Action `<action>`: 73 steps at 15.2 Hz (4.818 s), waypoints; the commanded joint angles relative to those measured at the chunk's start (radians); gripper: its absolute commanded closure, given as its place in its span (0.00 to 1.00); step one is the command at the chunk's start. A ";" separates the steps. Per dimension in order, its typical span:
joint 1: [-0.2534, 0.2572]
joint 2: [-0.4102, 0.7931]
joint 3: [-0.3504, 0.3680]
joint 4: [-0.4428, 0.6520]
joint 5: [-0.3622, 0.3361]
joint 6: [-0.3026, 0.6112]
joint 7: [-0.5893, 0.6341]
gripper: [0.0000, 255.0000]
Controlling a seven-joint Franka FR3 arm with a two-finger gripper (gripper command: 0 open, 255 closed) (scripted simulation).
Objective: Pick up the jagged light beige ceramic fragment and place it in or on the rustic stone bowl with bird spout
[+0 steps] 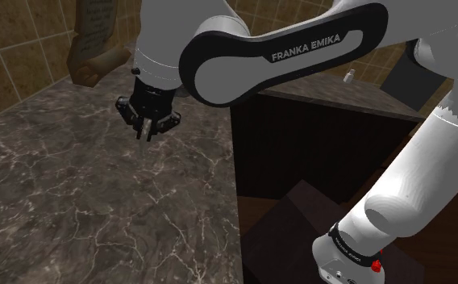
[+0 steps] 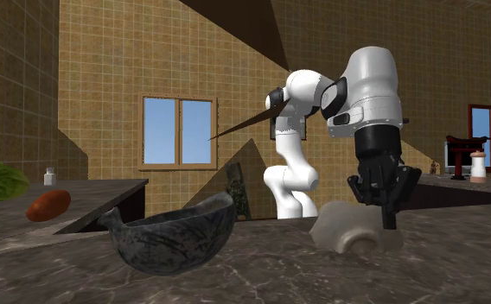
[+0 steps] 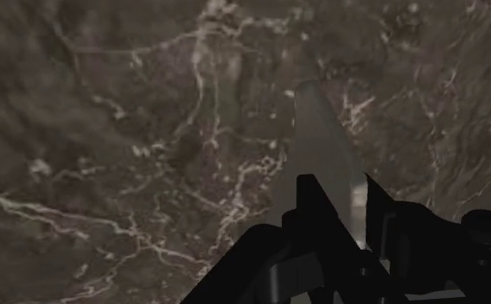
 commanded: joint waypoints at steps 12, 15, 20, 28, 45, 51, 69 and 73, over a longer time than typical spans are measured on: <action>-0.004 -0.023 0.002 0.047 0.031 -0.060 -0.026 1.00; -0.006 -0.034 0.003 0.078 0.045 -0.098 -0.038 1.00; -0.007 -0.045 0.003 0.136 0.062 -0.161 -0.055 1.00; -0.005 -0.047 0.005 0.241 0.071 -0.267 -0.070 1.00; -0.036 0.041 -0.026 0.474 0.034 -0.428 -0.162 1.00; -0.069 0.146 -0.068 0.589 -0.007 -0.453 -0.258 1.00; -0.060 0.469 -0.159 0.961 -0.130 -0.526 -0.442 1.00; -0.095 0.442 -0.153 0.857 -0.117 -0.453 -0.436 1.00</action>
